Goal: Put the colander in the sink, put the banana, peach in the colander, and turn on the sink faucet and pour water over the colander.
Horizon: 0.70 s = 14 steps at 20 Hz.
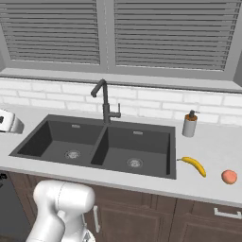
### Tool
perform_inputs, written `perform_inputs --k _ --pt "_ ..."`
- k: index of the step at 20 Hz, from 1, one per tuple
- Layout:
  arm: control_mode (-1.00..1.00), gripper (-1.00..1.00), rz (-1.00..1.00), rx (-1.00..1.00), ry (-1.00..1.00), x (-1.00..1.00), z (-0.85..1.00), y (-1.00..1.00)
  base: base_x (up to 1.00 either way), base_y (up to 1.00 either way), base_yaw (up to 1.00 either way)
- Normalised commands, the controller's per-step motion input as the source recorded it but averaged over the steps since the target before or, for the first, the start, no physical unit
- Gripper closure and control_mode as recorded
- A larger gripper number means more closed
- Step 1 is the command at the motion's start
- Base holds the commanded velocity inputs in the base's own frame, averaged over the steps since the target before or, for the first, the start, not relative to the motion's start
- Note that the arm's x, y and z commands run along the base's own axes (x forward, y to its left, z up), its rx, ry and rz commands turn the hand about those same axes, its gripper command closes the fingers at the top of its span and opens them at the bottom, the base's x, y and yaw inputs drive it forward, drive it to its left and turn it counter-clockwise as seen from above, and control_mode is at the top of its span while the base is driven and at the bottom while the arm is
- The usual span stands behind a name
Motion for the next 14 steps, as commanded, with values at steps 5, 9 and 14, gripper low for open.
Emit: perform_inputs --k 5,9,14 --pt "-1.0 -1.0 0.0 -0.01 0.06 0.02 0.0 1.0 0.0 0.0 0.0" --pt "-1.0 -1.0 0.0 -0.05 0.11 0.3 0.0 0.98 0.0 0.0 0.0" --pt "-1.0 -1.0 0.0 -0.05 0.08 0.59 0.0 0.85 0.0 0.0 0.0"
